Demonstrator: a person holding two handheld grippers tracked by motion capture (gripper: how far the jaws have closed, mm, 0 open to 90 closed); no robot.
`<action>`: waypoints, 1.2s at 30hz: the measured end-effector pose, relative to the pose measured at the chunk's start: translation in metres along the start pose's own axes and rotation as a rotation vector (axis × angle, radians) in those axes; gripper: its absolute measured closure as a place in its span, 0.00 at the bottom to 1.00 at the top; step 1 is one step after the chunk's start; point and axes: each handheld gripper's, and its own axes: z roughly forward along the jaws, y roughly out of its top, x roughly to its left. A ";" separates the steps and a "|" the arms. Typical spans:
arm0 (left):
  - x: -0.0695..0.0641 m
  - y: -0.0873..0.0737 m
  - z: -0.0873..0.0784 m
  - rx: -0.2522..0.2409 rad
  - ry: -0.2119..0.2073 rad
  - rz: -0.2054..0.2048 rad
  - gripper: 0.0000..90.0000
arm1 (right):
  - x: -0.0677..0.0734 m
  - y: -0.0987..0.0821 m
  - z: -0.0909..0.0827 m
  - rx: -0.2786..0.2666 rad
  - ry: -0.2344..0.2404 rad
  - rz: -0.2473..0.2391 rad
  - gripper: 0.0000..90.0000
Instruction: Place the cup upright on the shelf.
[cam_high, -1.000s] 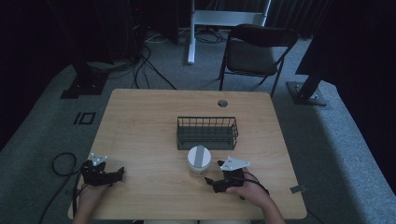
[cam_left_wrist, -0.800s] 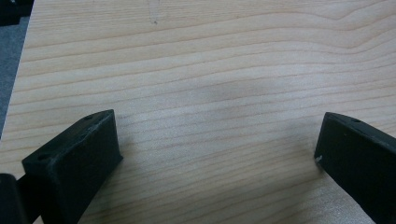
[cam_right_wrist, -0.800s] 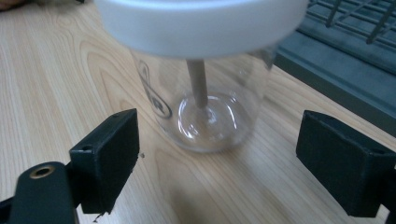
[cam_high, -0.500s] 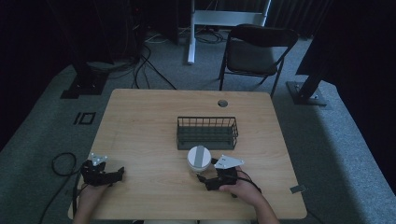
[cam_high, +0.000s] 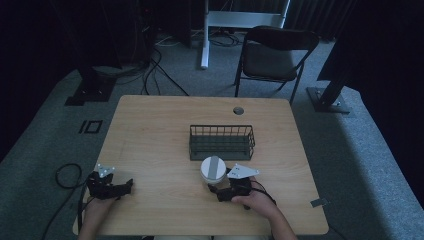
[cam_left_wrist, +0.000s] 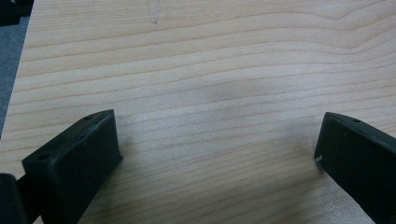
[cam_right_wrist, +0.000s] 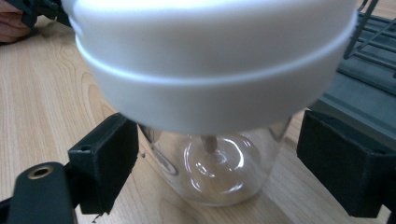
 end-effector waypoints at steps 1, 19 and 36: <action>0.000 0.000 0.000 0.000 0.000 0.000 0.00 | 0.000 0.000 0.001 -0.001 0.000 0.002 0.14; 0.000 0.000 0.000 0.000 0.000 0.000 0.00 | 0.003 0.005 0.012 -0.020 0.004 -0.007 0.15; 0.000 0.000 0.000 0.000 0.000 0.000 0.00 | 0.010 0.010 0.023 -0.043 0.003 0.018 0.17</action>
